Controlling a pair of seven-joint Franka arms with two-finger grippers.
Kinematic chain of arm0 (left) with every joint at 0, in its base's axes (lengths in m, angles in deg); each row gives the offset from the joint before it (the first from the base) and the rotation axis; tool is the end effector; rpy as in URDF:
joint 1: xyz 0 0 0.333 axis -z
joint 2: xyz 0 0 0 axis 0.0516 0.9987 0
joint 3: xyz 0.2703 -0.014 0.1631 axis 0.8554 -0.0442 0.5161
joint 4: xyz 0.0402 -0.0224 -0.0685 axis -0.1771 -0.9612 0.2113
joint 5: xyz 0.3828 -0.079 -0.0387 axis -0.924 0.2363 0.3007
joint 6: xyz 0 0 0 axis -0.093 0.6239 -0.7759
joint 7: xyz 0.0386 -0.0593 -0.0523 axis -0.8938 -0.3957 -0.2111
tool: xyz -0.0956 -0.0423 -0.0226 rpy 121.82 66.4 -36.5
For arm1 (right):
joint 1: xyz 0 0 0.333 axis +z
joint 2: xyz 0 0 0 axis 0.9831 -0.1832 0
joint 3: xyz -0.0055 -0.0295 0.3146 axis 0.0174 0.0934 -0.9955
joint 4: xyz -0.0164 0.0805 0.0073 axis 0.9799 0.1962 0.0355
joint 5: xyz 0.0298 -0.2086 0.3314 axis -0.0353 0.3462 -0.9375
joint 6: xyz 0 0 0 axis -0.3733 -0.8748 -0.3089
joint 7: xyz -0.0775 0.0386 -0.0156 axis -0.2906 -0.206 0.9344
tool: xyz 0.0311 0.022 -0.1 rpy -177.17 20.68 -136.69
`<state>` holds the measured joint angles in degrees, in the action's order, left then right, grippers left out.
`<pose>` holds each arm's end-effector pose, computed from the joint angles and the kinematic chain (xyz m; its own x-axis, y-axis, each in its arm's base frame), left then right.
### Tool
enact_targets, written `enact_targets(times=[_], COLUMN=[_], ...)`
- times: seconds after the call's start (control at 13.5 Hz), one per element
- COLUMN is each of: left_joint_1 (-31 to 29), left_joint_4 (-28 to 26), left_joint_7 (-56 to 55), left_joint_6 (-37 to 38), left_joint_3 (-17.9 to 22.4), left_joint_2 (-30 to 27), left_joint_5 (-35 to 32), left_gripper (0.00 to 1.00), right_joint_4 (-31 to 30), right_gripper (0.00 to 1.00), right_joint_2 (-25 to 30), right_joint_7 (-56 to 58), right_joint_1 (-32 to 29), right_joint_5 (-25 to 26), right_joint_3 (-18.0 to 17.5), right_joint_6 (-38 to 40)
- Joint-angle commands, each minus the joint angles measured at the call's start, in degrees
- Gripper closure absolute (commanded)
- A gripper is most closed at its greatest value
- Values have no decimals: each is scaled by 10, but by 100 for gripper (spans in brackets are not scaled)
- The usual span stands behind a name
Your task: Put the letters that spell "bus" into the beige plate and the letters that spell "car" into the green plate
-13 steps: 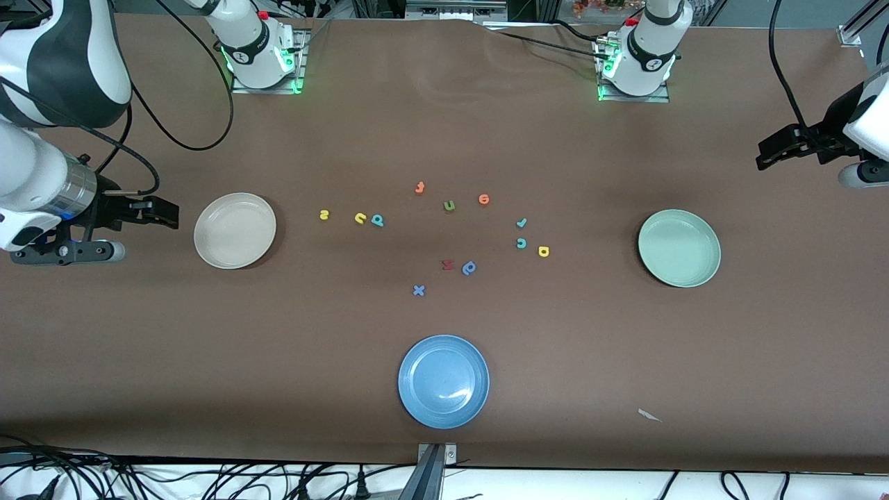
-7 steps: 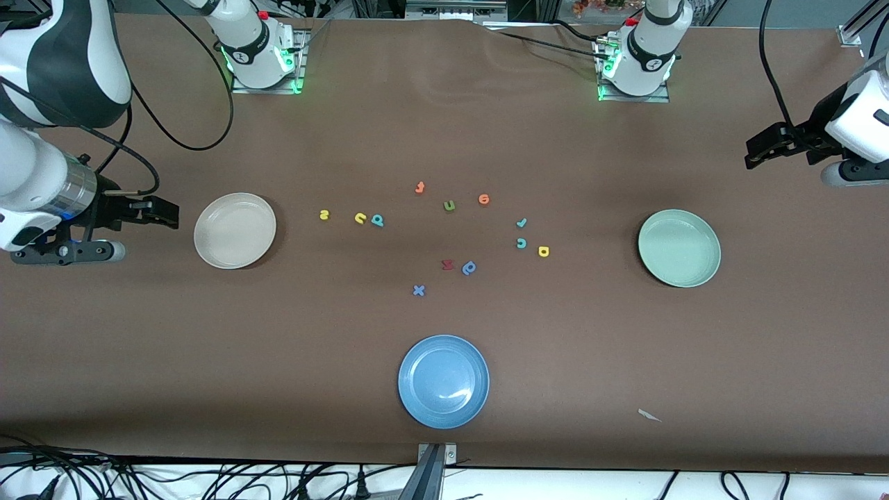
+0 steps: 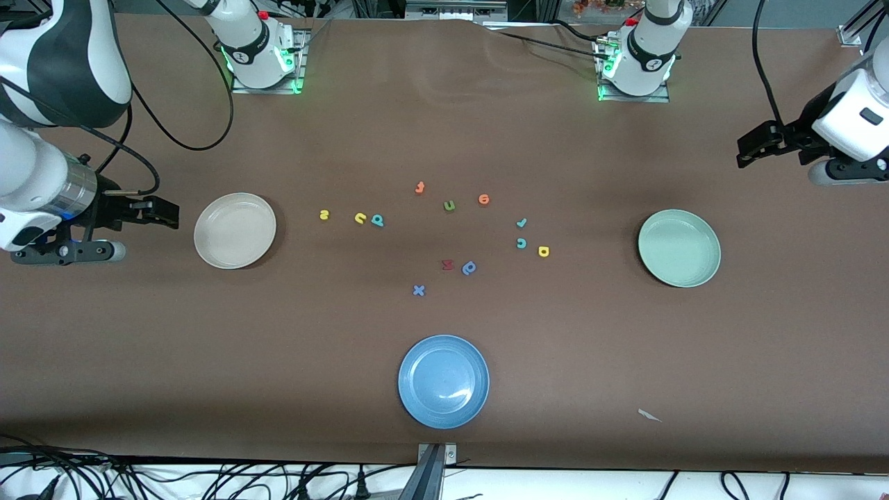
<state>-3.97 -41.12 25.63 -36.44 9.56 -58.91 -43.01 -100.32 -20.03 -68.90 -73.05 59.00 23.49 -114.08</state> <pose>0.5423 -0.0323 0.6092 0.9926 0.0522 -0.1092 0.0485 -0.9982 -0.0364 0.6259 0.0511 0.5193 0.9925 0.0646 -0.1042 0.0699 -0.9964 0.0480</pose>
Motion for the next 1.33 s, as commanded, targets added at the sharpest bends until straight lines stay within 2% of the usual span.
enact_targets(times=[0.0,1.26], left_joint_1=[2,10], left_joint_4=[19,16], left_joint_7=[4,5], left_joint_6=[10,6], left_joint_3=[0,-10], left_joint_2=[7,57], left_joint_5=[-3,-4], left_gripper=[0,0], right_joint_4=[-2,-2], right_gripper=[0,1], right_joint_2=[10,10], right_joint_7=[-4,-4], right_joint_1=[12,17], right_joint_5=[11,6], right_joint_3=[-1,1], right_joint_6=[8,9])
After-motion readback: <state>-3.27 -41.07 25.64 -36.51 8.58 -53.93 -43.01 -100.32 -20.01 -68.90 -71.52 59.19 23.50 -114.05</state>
